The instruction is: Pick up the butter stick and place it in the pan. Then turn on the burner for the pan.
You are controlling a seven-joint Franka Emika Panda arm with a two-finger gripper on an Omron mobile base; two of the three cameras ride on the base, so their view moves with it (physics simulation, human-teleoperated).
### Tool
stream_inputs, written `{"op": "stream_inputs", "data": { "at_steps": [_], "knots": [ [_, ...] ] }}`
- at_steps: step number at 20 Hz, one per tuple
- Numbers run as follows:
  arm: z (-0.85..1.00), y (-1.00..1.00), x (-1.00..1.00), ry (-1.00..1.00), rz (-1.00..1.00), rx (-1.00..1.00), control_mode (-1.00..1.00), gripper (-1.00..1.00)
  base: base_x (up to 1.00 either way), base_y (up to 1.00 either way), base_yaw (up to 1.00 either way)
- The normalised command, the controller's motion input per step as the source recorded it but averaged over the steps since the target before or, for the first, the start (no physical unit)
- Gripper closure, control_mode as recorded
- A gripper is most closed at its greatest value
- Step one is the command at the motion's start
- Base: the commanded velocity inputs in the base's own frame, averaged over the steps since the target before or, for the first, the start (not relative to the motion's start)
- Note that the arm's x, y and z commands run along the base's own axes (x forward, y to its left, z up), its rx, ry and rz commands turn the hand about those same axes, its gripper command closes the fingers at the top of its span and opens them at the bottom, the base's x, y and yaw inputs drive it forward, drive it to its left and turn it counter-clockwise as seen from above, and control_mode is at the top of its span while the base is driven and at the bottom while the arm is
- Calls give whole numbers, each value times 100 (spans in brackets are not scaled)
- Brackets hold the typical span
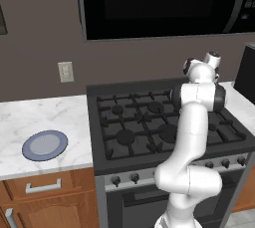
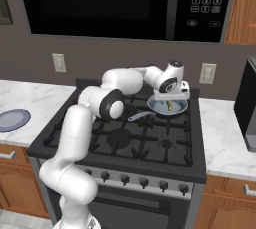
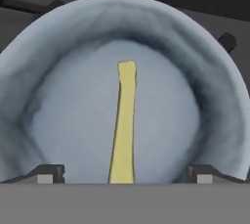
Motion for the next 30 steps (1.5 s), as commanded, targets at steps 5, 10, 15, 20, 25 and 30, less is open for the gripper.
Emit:
{"op": "stream_inputs", "data": {
  "at_steps": [5, 10, 15, 20, 25, 30],
  "knots": [
    [8, 0, -41, -10, 0, 0, -100, -100, 0, 0, 0],
    [30, 0, -31, -3, 1, 0, -100, -100, 0, 0, 0],
    [43, 0, -50, -1, 0, 0, -100, -100, 0, 0, 0],
    [34, -2, -60, -5, 0, 0, -100, -100, 0, 0, 0],
    [26, 0, -66, -11, -1, 0, -100, -100, 0, 0, 0],
    [23, -2, -65, -11, -2, 1, -100, -100, 0, 0, 0]
  ]
}}
